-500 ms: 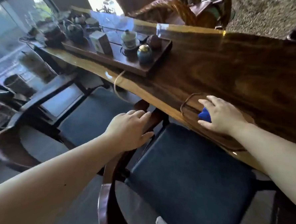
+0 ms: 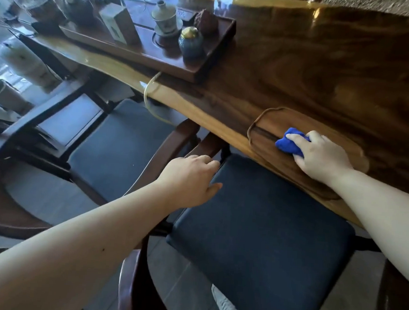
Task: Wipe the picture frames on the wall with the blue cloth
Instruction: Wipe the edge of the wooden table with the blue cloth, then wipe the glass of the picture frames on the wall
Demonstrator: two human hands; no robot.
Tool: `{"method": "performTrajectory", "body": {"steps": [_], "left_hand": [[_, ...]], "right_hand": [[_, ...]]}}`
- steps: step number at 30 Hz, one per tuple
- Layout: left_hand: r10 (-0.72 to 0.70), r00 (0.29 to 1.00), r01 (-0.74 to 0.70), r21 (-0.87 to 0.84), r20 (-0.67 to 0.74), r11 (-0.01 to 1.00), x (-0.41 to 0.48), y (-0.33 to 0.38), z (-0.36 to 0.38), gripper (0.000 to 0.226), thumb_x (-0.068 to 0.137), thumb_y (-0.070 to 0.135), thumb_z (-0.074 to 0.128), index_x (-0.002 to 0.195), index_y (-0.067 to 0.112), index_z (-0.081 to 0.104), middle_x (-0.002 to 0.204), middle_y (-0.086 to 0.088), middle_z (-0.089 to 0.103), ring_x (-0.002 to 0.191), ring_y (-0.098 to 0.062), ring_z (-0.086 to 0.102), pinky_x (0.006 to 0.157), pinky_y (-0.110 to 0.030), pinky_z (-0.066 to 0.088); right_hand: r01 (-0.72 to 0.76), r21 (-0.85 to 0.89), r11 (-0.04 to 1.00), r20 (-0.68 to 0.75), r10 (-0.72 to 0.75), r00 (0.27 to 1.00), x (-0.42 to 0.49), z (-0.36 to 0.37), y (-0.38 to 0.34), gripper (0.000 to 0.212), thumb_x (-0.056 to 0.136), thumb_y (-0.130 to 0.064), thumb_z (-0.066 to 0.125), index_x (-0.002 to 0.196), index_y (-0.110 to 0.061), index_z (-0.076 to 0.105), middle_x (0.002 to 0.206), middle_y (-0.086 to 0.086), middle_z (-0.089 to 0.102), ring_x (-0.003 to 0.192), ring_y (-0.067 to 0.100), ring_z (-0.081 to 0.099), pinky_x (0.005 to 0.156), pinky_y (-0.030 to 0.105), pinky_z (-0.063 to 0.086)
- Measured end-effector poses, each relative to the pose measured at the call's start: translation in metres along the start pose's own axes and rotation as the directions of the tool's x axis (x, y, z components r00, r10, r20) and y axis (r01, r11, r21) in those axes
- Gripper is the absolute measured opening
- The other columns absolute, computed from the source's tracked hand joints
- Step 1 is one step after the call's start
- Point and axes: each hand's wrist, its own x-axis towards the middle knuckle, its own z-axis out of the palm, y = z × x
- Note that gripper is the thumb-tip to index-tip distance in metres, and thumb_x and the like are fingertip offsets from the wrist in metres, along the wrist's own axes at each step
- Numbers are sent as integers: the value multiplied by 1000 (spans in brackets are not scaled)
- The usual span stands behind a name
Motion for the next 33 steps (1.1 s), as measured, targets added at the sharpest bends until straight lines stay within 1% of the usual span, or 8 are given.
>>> {"method": "performTrajectory", "body": {"steps": [5,8,13,15,18,24,27,33], "left_hand": [[-23,997,20,-35,-67,999,-28,-14,-25,43,92,51,38,120,21,52,110,4,60,102,-22,58,69,-35,50],[-66,991,64,-22,-117,998,-66,-31,-45,41,92,47,35,119,23,54,108,4,61,101,-22,57,74,-36,50],[-223,958,225,-7,-178,974,-164,-59,-76,42,92,45,35,114,19,59,101,1,64,94,-26,60,71,-40,50],[-308,930,314,1,-201,949,-209,-69,-89,45,90,45,36,117,17,59,100,-1,65,94,-28,61,71,-41,50],[-436,863,462,49,-256,886,-300,-84,-110,53,90,49,25,117,18,58,107,2,65,99,-24,60,79,-41,48],[-580,683,690,130,-443,712,-480,-80,-150,51,89,43,46,124,9,58,119,-10,65,105,-29,61,82,-42,53],[-643,594,781,155,-483,605,-552,-70,-167,56,89,44,49,132,8,52,130,-13,59,114,-31,57,92,-44,50],[-762,396,916,158,-512,369,-656,-51,-192,58,91,46,47,136,9,47,138,-15,52,120,-33,52,96,-47,47]], "right_hand": [[56,131,990,-13,-54,998,5,-14,-45,51,80,-26,63,130,-25,51,96,6,60,83,32,60,56,31,39],[174,233,957,-47,-168,985,6,-29,-99,54,77,-24,65,129,-27,52,99,4,62,88,31,61,60,34,44],[449,389,804,-164,-419,893,11,-71,-221,52,79,-21,68,129,-22,54,106,7,64,95,30,62,76,39,50],[528,410,744,-228,-477,849,6,-89,-271,52,78,-20,69,128,-24,54,105,6,65,91,27,63,75,35,49],[639,471,608,-297,-573,764,-16,-121,-366,52,79,-19,69,129,-24,53,105,5,65,88,24,64,76,36,48],[818,465,340,-385,-754,532,-83,-185,-540,54,79,-19,69,130,-23,51,111,6,62,96,27,60,79,44,49],[859,453,237,-425,-790,442,-122,-211,-613,56,77,-17,68,130,-23,50,114,9,61,98,31,59,80,45,48],[908,419,-7,-533,-811,240,-194,-251,-733,55,81,-22,66,131,-30,46,123,2,58,99,25,58,75,37,48]]}}
